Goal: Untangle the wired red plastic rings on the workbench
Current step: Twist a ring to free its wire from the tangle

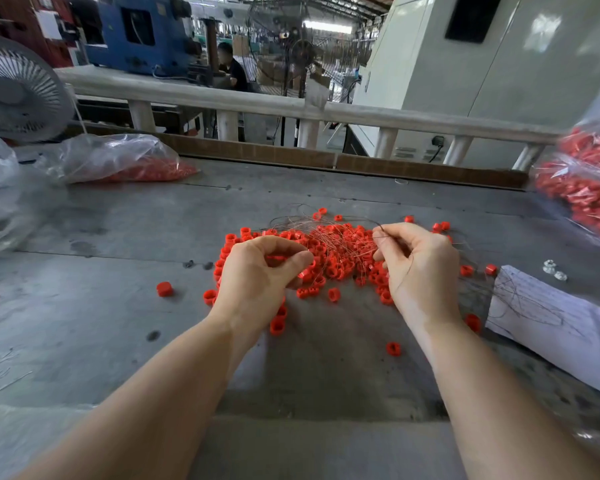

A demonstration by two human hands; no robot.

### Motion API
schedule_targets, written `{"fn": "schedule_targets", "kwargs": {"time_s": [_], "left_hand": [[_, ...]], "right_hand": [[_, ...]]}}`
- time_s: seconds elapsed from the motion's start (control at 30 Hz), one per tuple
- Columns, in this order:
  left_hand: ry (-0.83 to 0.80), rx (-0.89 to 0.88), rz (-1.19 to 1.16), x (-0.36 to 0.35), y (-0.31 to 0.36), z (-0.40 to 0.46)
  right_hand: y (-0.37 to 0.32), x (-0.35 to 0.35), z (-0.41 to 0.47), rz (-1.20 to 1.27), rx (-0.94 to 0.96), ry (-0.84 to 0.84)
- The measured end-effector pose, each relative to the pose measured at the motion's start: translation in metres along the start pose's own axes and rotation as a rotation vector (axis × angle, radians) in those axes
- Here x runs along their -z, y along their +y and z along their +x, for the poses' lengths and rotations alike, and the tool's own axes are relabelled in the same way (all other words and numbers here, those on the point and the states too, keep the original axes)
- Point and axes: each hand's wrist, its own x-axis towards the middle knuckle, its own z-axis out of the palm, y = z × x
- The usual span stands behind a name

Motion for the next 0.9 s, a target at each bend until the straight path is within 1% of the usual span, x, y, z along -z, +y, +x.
{"fn": "schedule_targets", "kwargs": {"time_s": [0.13, 0.3, 0.4, 0.53, 0.63, 0.7, 0.8, 0.87, 0.9], "left_hand": [[0.007, -0.002, 0.005, 0.0002, -0.0001, 0.0003], [-0.001, -0.010, 0.009, 0.0011, 0.0000, -0.0008], [-0.007, -0.021, 0.018, 0.0001, -0.0003, -0.0014], [-0.022, -0.039, -0.008, -0.0001, 0.0006, -0.0023], [-0.068, -0.038, -0.079, -0.0002, 0.0027, -0.0033], [-0.075, -0.037, -0.087, -0.0006, 0.0027, -0.0036], [-0.063, -0.030, -0.081, 0.0001, 0.0013, -0.0028], [-0.058, -0.026, -0.072, 0.0007, 0.0004, -0.0021], [-0.057, -0.027, -0.067, 0.0008, 0.0002, -0.0018]], "right_hand": [[0.0022, -0.0025, 0.0020, 0.153, -0.074, 0.027], [0.0035, -0.0047, 0.0021, 0.182, -0.051, 0.076], [0.0042, -0.0042, 0.0001, 0.106, -0.022, 0.056], [0.0019, -0.0028, -0.0031, -0.104, 0.093, 0.042], [0.0024, -0.0021, -0.0034, -0.204, 0.117, 0.009], [0.0039, -0.0012, -0.0039, -0.282, 0.118, -0.011], [0.0053, -0.0013, -0.0029, -0.313, 0.061, 0.000], [0.0067, -0.0027, -0.0016, -0.214, -0.069, -0.013], [0.0080, -0.0031, -0.0007, -0.104, -0.151, -0.041]]}}
